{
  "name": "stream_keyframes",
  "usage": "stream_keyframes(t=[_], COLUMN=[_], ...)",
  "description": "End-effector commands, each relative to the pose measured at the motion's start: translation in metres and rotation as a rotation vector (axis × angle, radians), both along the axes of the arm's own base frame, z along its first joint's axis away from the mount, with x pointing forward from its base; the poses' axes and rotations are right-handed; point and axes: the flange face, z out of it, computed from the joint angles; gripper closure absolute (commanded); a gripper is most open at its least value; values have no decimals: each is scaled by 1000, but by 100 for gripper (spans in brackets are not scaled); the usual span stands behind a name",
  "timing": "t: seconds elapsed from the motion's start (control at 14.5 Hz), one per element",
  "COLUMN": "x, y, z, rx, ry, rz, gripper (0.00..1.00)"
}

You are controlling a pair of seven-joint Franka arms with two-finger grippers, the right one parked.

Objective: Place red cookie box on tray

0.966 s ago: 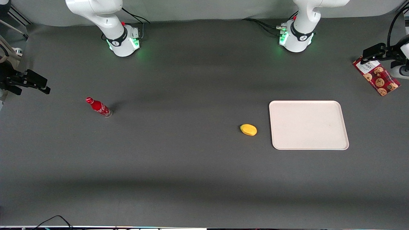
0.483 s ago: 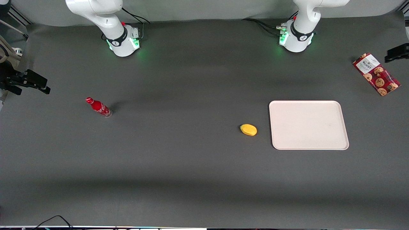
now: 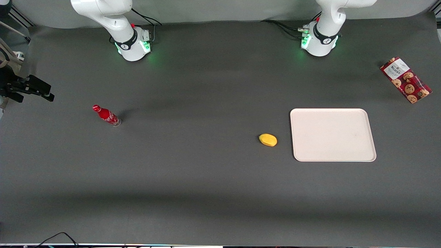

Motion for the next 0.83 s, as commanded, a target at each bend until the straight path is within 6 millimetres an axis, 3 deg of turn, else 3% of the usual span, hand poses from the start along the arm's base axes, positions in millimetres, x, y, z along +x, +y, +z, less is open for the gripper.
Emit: stream_keyframes(t=[0.0,0.14,0.28,0.48,0.76], x=[-45,-78,-101,-139,-160], y=[77,109,114,117,115], z=[-105,-167,-214,-263,-303], rx=[10,12,16,3,-15], ry=[-27,-55,-57,-111,-161], rz=[11,14,26,79,84], gripper=[0,0,0,0,0])
